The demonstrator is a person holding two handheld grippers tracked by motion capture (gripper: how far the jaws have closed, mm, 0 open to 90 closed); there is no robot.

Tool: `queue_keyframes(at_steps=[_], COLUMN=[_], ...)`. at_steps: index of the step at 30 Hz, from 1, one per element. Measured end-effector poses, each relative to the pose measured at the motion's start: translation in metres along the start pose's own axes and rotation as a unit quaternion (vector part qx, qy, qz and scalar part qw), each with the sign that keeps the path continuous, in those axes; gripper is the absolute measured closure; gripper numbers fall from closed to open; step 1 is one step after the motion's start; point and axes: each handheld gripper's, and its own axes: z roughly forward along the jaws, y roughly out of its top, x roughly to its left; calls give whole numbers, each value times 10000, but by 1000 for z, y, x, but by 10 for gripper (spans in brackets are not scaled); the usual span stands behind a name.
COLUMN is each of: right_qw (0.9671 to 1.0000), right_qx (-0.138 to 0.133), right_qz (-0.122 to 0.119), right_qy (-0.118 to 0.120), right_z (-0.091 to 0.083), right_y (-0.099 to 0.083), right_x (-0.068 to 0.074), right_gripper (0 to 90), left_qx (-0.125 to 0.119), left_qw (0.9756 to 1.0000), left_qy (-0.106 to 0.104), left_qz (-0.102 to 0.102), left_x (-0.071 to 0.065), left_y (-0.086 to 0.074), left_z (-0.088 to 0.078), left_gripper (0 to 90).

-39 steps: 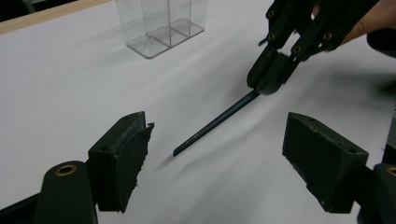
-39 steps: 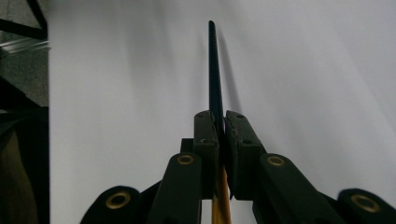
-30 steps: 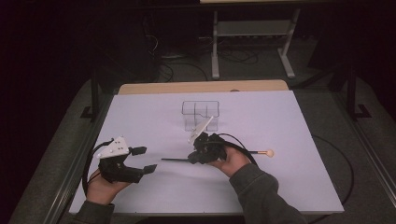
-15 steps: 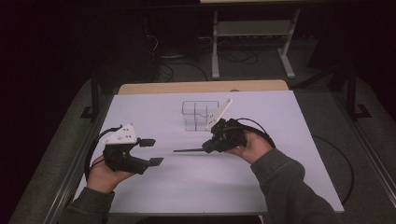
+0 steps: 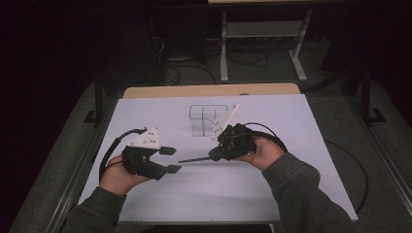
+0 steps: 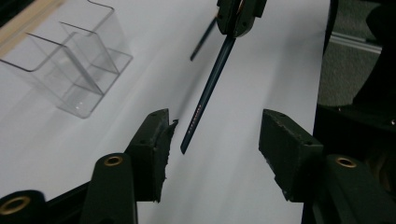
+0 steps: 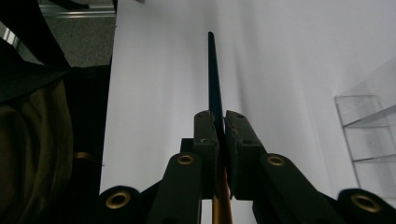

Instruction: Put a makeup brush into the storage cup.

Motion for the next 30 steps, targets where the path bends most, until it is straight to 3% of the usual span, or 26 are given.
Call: queue_keyframes(at_steps=[7, 15, 30], right_qw=[9998, 9995, 9985], right_qx=[20, 69, 108], right_qz=[-75, -146, -354], right_qy=[178, 276, 397], right_z=[11, 13, 18], right_y=[-1, 1, 5], right_x=[6, 10, 15], right_gripper=[829, 829, 829], left_qx=[273, 581, 953], left_qw=[9991, 9965, 9912], left_qy=[-241, -481, -823], left_qz=[221, 373, 400], left_x=[-3, -1, -1], left_y=[4, 6, 5], left_z=[20, 37, 51], left_gripper=[503, 574, 721])
